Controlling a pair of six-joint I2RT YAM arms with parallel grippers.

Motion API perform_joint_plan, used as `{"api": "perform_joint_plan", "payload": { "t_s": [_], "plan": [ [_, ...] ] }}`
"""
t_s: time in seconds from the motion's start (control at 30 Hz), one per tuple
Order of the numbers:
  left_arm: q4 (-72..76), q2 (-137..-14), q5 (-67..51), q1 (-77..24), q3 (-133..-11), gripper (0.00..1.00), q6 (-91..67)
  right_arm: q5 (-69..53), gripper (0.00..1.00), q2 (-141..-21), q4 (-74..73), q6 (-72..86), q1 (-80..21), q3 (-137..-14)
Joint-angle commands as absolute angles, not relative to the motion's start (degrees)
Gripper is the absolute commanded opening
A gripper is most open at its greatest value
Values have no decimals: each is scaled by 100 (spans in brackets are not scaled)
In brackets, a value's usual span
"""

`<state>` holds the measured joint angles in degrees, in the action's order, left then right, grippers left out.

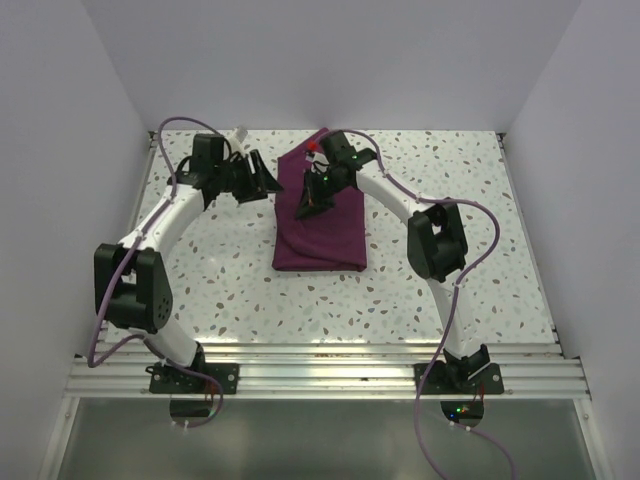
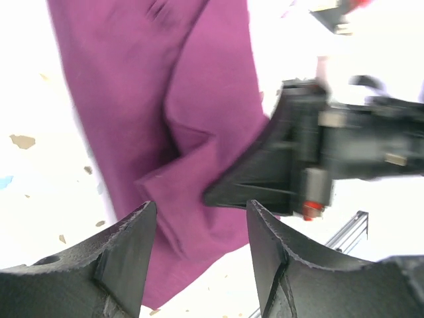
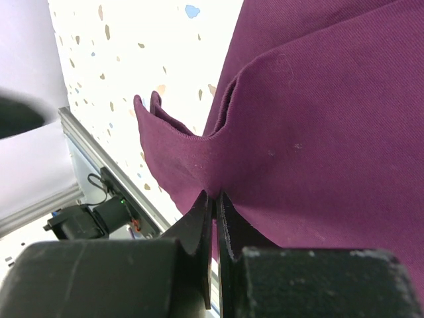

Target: Prepare the surgical pack

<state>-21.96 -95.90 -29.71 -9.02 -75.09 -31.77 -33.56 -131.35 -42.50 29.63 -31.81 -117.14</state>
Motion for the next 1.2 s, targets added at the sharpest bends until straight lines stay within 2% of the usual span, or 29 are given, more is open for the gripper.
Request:
{"api": "perform_joint_plan", "payload": {
  "t_s": [0.0, 0.27, 0.47, 0.9, 1.07, 1.17],
  "plan": [
    [-1951, -9202, -3022, -1019, -7532, 61, -2962, -3358, 0, -12885, -4385, 3076, -3182, -11962],
    [-1758, -9536, -3401, -1151, -7181, 63, -3208, -3419, 0, -12894, -4368, 3217, -3182, -12050],
    [-1872, -9720, -3296, -1160, -7198, 63, -3208, -3506, 0, -12885, -4280, 3305, -3173, -12067],
    [-1416, -10265, -3911, -1169, -7233, 64, -3480, -3639, 0, -12920, -4157, 3358, -3182, -11988],
    [-1257, -10424, -4060, -1169, -7234, 59, -3595, -3718, 0, -12929, -4096, 3375, -3190, -11918],
    [-1169, -10468, -4183, -1160, -7146, 49, -3639, -3761, 0, -12964, -4069, 3428, -3190, -11936]
  ]
}}
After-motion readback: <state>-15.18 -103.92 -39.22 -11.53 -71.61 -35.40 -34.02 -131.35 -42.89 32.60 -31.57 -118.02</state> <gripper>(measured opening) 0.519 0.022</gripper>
